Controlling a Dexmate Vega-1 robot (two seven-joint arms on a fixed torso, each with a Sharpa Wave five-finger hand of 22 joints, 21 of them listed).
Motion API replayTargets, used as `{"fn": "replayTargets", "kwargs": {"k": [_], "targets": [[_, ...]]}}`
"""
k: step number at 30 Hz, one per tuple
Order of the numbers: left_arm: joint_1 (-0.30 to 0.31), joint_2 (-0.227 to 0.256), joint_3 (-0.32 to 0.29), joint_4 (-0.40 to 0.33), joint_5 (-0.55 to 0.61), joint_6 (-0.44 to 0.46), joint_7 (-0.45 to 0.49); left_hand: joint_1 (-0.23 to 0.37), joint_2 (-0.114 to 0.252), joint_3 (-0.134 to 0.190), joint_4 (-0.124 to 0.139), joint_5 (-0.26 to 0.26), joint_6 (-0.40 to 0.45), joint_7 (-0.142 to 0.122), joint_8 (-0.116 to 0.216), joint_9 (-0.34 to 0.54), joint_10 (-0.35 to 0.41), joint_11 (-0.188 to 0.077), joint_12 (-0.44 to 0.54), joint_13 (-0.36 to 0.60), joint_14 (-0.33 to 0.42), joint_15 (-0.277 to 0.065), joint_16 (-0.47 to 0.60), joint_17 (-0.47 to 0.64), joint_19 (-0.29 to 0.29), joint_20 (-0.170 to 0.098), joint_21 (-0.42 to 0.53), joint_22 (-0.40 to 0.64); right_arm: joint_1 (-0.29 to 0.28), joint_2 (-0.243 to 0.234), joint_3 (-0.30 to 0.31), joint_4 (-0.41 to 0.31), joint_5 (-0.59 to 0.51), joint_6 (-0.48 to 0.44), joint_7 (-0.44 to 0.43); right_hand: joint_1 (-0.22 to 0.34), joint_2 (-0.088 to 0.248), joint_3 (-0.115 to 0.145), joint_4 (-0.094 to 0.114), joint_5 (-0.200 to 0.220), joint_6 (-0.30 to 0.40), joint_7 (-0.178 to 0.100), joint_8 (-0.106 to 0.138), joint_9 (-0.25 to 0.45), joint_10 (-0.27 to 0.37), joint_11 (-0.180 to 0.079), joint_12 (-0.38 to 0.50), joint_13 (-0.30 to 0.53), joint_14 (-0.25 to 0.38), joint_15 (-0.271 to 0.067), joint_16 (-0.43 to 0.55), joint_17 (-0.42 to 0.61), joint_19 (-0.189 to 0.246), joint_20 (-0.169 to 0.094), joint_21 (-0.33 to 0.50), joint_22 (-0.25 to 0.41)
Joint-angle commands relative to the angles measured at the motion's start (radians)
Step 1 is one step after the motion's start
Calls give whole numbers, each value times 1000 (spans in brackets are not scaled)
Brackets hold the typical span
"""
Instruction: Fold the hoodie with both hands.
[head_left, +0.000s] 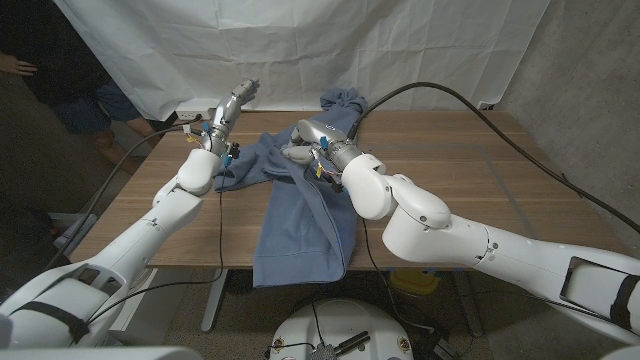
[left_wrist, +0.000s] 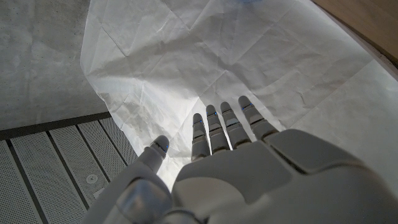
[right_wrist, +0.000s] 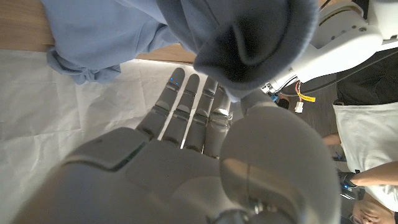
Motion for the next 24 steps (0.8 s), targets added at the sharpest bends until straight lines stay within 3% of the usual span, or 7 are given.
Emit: {"fn": "replayTargets", "kwargs": {"k": [1,11,12,17,24], "targets": [[-4,-2,-1,9,0,-13,-3,3,61,-3,1,6,-4,-3,-2,1,-3,-2,-4,4,-2,0,1,2,6,-2,-2,2,-3,97,-7,133,-31,126,39,5,-8,12,-1,7,4,10,6,0,9,0,4,4,12,-94,-3,3,7,3,-3,2],[-4,-2,-3,7,4,-14,2,3,61,-3,1,6,-4,-3,-2,1,-3,1,-4,4,-1,-1,1,2,6,-2,-3,2,-60,174,18,246,-43,221,-18,6,-12,18,-3,8,8,11,7,-7,16,0,9,6,17,-95,-5,3,6,3,-6,2],[-5,-3,-3,8,3,-16,1,3,61,-3,1,6,-5,-3,-2,1,-5,-9,-5,4,-1,0,1,2,6,-1,-4,2,-65,181,20,256,-43,227,-20,6,-12,18,-3,8,9,12,7,-7,17,-1,9,7,17,-96,-5,3,4,4,-7,2],[-11,-6,-1,17,7,-19,2,3,61,-3,1,6,-5,-2,-2,1,-3,2,-4,4,-2,0,1,2,6,-1,-4,2,-91,219,26,307,-46,259,-56,7,-16,21,-4,9,14,11,9,-11,23,-4,12,7,20,-99,-7,2,-4,5,-11,3],[-15,-7,-1,21,11,-22,6,3,62,-4,1,6,-5,-2,-2,1,-4,1,-4,4,-2,0,1,2,7,-3,-5,3,-79,255,22,387,-13,292,-11,7,-21,26,-6,11,17,11,9,-17,26,-4,12,6,26,-98,-10,0,-6,9,-14,3]]}}
